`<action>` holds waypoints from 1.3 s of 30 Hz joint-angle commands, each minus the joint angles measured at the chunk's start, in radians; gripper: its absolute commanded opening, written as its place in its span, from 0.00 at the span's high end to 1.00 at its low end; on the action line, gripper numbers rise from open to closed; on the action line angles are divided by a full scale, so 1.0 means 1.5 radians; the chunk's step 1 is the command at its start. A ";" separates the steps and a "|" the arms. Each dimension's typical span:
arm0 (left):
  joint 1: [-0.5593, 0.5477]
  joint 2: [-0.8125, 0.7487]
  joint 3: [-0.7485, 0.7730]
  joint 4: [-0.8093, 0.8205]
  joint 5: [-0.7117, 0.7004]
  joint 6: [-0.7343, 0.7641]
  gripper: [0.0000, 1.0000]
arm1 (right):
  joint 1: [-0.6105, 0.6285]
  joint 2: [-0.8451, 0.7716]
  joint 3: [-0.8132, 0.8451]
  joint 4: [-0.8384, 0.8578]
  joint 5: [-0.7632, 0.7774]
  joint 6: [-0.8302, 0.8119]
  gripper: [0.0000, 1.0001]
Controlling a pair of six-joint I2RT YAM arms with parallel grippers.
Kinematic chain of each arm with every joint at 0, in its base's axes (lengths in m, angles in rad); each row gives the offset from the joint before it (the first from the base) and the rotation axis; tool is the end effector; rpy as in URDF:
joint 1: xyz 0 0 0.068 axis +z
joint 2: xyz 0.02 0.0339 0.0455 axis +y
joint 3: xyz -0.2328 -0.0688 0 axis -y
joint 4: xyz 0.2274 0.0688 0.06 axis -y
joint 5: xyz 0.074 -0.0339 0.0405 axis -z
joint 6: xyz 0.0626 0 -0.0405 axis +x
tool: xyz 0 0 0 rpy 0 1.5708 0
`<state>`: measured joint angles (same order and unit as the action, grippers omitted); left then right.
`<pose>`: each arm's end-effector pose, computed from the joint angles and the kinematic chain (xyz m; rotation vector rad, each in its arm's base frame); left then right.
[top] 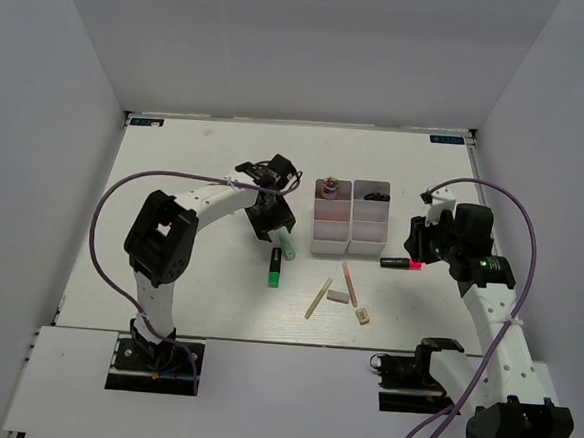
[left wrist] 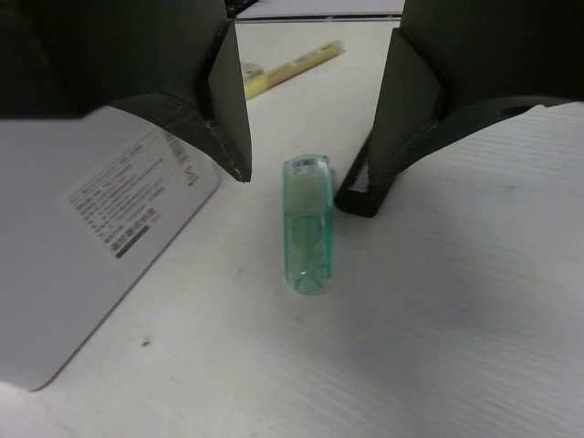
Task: Sort the stationery into containers
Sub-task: Pick up the stationery from the center of the board.
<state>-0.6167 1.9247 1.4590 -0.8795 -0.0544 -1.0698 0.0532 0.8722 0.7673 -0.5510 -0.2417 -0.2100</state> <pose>0.2967 -0.2062 0.1503 -0.6703 2.8675 -0.1958 0.2084 0.0261 0.2454 -0.4203 2.1702 0.1821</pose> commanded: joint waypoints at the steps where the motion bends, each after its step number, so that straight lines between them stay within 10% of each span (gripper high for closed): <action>1: 0.005 0.010 0.041 0.039 0.035 -0.073 0.35 | -0.001 -0.008 -0.002 0.016 0.005 -0.002 0.59; 30: 0.013 0.143 0.121 -0.067 0.065 -0.035 0.38 | -0.002 -0.021 -0.004 0.021 0.022 -0.004 0.56; 39: 0.004 0.176 0.177 -0.124 0.056 -0.004 0.63 | -0.002 -0.028 -0.004 0.025 0.028 -0.003 0.56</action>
<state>-0.5987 2.1761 1.6688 -1.0176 0.0463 -1.1072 0.0532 0.8486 0.7673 -0.5499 -0.2081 -0.2138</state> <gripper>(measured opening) 0.400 0.435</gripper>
